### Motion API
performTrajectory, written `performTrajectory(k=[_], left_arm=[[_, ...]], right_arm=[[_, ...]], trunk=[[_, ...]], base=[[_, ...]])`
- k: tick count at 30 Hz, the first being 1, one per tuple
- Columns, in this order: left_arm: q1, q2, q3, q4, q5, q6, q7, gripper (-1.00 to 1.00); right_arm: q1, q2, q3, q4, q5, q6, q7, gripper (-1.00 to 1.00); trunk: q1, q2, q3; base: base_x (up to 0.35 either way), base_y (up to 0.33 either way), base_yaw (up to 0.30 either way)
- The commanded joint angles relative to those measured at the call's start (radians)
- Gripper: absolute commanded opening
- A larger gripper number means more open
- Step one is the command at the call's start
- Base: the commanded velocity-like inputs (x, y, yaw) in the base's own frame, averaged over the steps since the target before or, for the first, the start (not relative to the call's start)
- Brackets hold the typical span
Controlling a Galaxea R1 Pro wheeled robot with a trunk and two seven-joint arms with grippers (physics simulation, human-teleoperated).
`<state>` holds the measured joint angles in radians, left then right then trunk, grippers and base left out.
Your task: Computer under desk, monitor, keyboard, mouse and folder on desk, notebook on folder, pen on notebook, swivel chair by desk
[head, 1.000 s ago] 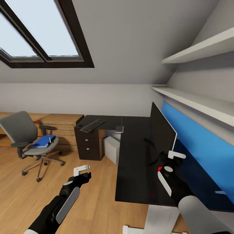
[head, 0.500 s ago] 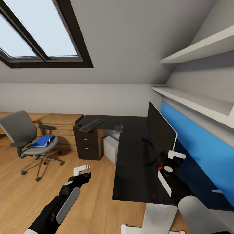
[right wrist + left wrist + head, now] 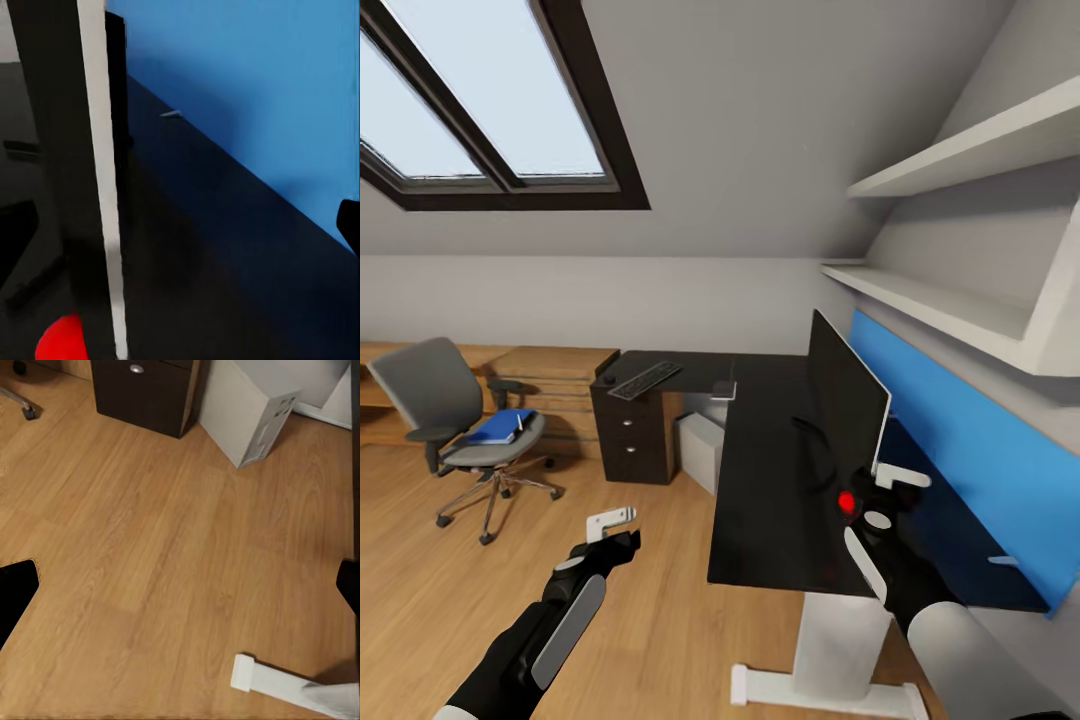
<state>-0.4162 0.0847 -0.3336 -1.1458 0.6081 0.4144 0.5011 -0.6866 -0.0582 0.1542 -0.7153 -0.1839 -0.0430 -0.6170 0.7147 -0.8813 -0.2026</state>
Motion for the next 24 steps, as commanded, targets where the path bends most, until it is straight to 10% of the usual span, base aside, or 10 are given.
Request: performTrajectory(k=[1,24], left_arm=[[-0.001,0.001,-0.004,-0.002,0.009,0.001,0.01,1.0],[-0.001,0.001,-0.004,-0.002,0.009,0.001,0.009,1.0]], right_arm=[[-0.001,-0.002,0.008,0.0,-0.011,-0.005,-0.007,1.0],[-0.001,0.019,0.082,-0.007,-0.012,-0.005,-0.001,1.0]], trunk=[[0.0,-0.001,-0.002],[0.0,-0.001,-0.002]], base=[[-0.333,0.0,0.0],[-0.333,0.0,0.0]])
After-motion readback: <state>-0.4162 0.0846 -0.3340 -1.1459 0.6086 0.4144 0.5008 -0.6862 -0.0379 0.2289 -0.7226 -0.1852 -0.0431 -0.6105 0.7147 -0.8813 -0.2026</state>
